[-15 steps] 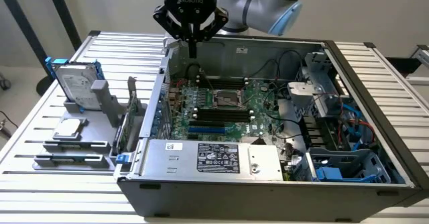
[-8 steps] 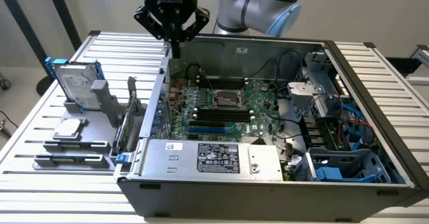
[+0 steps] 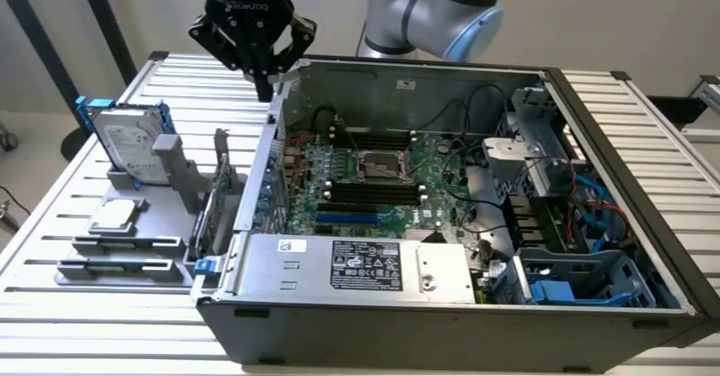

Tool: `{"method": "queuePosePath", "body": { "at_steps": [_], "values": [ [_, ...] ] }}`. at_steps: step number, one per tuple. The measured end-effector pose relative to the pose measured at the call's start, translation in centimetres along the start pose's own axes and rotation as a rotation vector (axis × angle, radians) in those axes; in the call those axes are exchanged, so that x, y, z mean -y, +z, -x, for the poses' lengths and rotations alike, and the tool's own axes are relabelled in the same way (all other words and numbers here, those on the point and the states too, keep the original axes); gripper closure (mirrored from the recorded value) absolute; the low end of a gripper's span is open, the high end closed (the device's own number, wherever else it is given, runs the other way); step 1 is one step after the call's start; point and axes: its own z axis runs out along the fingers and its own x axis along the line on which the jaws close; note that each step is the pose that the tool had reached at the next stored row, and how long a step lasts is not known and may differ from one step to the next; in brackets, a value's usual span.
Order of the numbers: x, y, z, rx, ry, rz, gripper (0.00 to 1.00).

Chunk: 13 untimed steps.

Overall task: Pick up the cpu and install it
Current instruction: 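Reach for the cpu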

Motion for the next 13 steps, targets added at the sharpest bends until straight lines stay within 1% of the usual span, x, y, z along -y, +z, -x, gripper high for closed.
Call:
{"method": "queuePosePath", "body": {
  "at_steps": [13],
  "values": [
    [0.28, 0.68, -5.9, 0.0, 0.0, -0.0192, 0.89]
  ]
}}
